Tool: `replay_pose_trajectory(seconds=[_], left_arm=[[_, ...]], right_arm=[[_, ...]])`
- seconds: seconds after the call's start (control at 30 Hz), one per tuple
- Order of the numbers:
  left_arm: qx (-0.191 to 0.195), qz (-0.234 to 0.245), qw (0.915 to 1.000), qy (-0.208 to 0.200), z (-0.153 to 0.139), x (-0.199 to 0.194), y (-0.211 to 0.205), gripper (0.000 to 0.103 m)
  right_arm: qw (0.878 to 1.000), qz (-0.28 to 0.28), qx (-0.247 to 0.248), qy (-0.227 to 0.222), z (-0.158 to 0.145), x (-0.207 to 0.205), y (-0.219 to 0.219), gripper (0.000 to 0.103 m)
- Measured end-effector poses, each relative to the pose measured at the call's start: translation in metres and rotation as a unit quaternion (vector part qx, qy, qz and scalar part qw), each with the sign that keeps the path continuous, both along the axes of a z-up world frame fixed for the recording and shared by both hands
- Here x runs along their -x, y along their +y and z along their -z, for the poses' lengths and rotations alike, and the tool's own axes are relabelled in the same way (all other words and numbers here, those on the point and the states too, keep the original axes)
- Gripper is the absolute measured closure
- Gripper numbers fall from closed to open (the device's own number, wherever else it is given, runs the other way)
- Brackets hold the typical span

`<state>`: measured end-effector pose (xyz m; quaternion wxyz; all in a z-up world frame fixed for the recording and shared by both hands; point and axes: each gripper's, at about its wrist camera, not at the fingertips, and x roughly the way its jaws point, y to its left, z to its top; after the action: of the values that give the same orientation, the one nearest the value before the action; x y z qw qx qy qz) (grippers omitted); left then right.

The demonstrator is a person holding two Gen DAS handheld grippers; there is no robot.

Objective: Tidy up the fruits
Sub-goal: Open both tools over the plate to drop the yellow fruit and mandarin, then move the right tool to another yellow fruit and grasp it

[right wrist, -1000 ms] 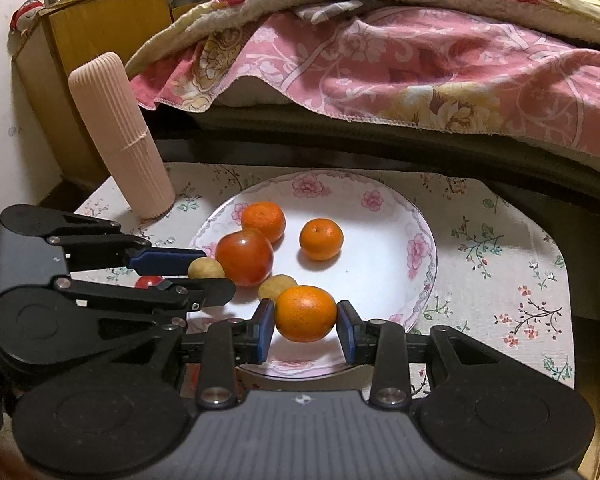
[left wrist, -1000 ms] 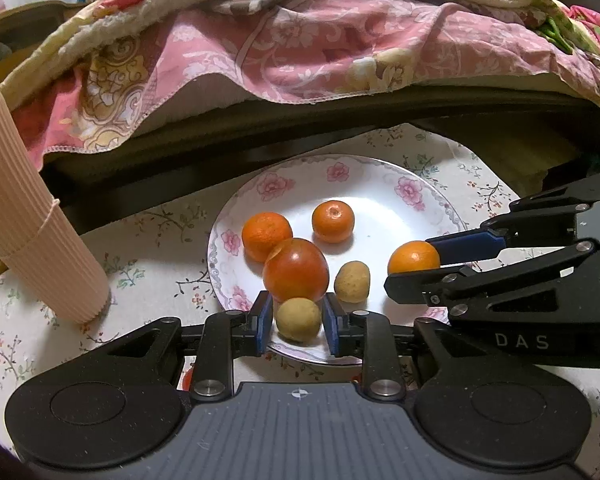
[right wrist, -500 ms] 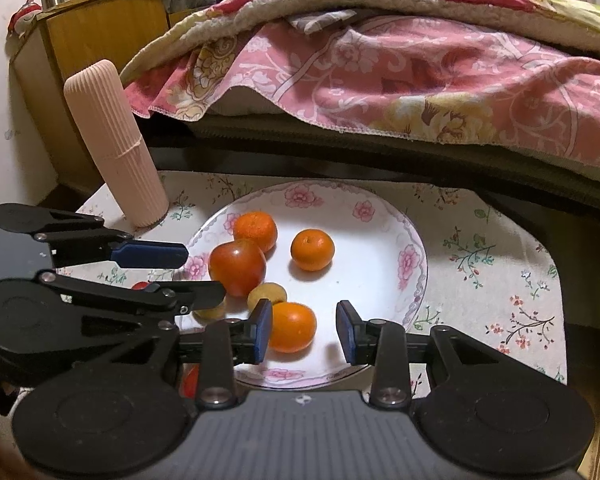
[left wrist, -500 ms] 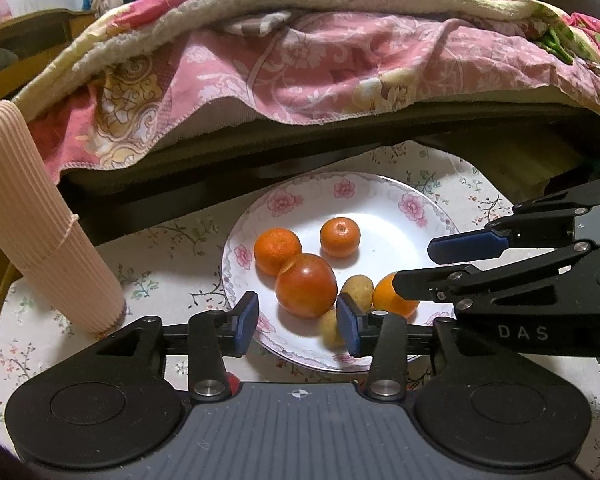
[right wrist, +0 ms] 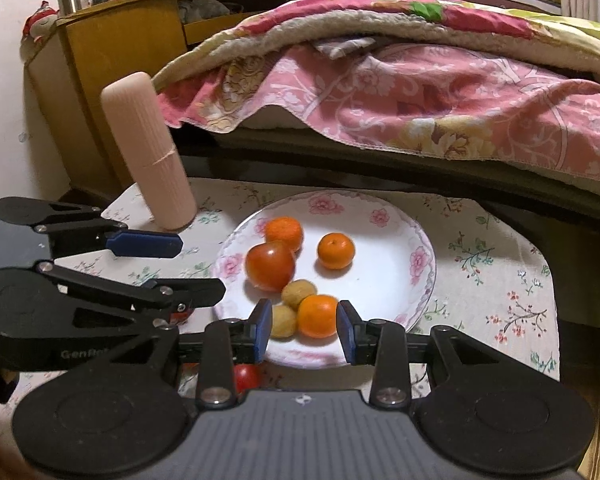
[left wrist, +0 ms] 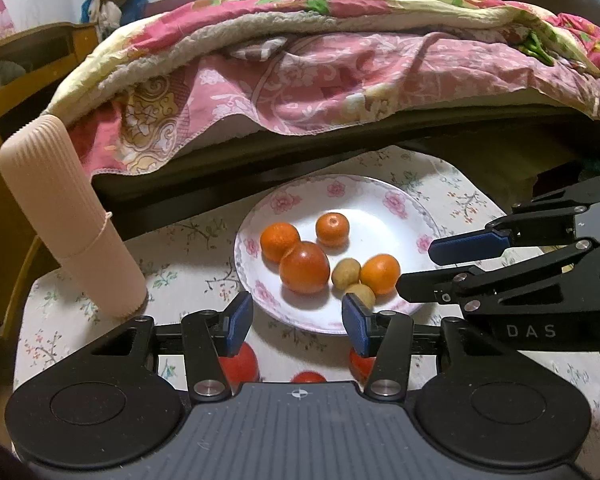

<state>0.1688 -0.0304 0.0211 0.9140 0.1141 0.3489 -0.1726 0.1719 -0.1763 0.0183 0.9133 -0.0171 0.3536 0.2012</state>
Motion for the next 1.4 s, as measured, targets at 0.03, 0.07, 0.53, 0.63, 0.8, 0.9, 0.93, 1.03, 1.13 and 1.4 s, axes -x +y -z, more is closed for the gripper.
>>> replay_pose_trajectory(seconds=[0.03, 0.07, 0.53, 0.63, 0.8, 0.9, 0.93, 1.03, 1.13, 1.4], left_arm=[[0.000, 0.001, 1.0000, 0.000, -0.001, 0.003, 0.001, 0.045], [0.000, 0.002, 1.0000, 0.000, -0.001, 0.006, 0.001, 0.045], [0.002, 0.002, 0.9999, 0.012, -0.005, 0.039, 0.012, 0.045], [0.001, 0.001, 0.9999, 0.015, -0.004, 0.044, 0.015, 0.045], [-0.002, -0.002, 0.9997, 0.025, -0.002, 0.052, 0.021, 0.045], [-0.003, -0.005, 0.9995, 0.031, -0.001, 0.056, 0.024, 0.045], [-0.004, -0.006, 0.9995, 0.032, -0.001, 0.057, 0.025, 0.045], [-0.005, -0.010, 0.9992, 0.039, 0.000, 0.060, 0.029, 0.045], [-0.004, -0.014, 0.9988, 0.046, 0.002, 0.063, 0.033, 0.045], [-0.007, -0.008, 0.9978, 0.065, 0.014, 0.069, 0.038, 0.044]], right_arm=[[1.000, 0.000, 0.000, 0.000, -0.001, 0.003, 0.000, 0.066], [1.000, 0.000, 0.000, 0.002, -0.001, 0.006, 0.001, 0.066], [1.000, -0.002, -0.016, 0.010, -0.006, 0.043, 0.009, 0.066], [1.000, -0.004, -0.019, 0.014, -0.005, 0.048, 0.012, 0.066], [0.999, -0.011, -0.021, 0.021, -0.002, 0.057, 0.018, 0.066], [0.999, -0.016, -0.020, 0.025, 0.000, 0.061, 0.021, 0.066], [0.999, -0.017, -0.021, 0.027, 0.001, 0.063, 0.023, 0.066], [0.999, -0.022, -0.020, 0.031, 0.004, 0.066, 0.027, 0.066], [0.999, -0.028, -0.019, 0.034, 0.005, 0.068, 0.031, 0.066], [0.998, -0.043, -0.012, 0.044, 0.014, 0.067, 0.042, 0.066]])
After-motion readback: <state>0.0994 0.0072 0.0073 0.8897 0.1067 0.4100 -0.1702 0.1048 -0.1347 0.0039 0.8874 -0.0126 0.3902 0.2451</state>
